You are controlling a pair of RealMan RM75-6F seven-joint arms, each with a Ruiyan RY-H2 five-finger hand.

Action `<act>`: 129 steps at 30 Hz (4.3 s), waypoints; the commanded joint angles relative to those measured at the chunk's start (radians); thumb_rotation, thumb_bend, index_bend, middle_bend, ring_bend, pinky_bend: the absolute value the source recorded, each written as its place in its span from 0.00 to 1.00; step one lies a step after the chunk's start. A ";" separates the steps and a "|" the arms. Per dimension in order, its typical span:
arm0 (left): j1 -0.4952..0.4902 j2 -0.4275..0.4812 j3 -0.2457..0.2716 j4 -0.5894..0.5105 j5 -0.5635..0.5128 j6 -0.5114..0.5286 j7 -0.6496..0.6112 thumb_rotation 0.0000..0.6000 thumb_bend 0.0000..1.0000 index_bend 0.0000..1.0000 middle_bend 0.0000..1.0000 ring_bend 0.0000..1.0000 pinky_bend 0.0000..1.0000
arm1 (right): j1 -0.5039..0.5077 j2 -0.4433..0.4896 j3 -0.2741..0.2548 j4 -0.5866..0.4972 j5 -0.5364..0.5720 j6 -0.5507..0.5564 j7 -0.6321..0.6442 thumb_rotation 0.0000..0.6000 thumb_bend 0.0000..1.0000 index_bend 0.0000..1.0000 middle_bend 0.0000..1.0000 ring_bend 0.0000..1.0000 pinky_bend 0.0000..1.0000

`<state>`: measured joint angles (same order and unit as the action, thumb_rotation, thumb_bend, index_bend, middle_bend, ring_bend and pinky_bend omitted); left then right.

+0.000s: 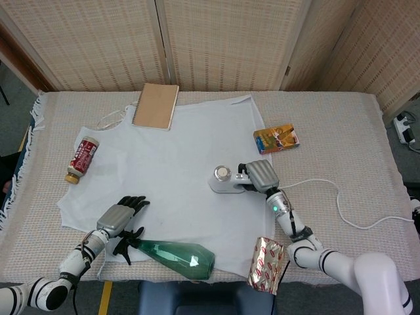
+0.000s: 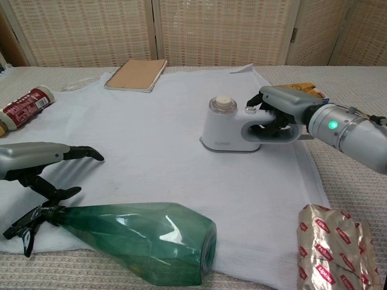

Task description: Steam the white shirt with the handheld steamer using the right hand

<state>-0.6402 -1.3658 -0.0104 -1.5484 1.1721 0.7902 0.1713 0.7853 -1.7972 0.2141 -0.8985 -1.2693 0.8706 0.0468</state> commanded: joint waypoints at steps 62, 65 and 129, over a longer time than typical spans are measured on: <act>0.003 0.002 0.010 -0.034 0.003 0.034 0.030 0.64 0.48 0.12 0.06 0.00 0.00 | -0.045 0.132 0.030 -0.049 -0.008 0.094 0.010 1.00 0.98 0.80 0.80 0.84 0.98; 0.003 -0.002 0.007 -0.033 0.002 0.035 0.030 0.64 0.48 0.12 0.06 0.00 0.00 | -0.044 0.147 0.029 -0.138 -0.027 0.108 0.025 1.00 0.98 0.80 0.80 0.84 0.98; 0.016 -0.015 0.017 -0.030 -0.004 0.062 0.059 0.65 0.48 0.12 0.05 0.00 0.00 | -0.028 0.006 -0.073 -0.171 -0.169 0.130 0.013 1.00 0.98 0.80 0.80 0.84 0.98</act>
<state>-0.6243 -1.3816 0.0063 -1.5794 1.1673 0.8528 0.2292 0.7377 -1.7568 0.1483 -1.1054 -1.4253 1.0182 0.0651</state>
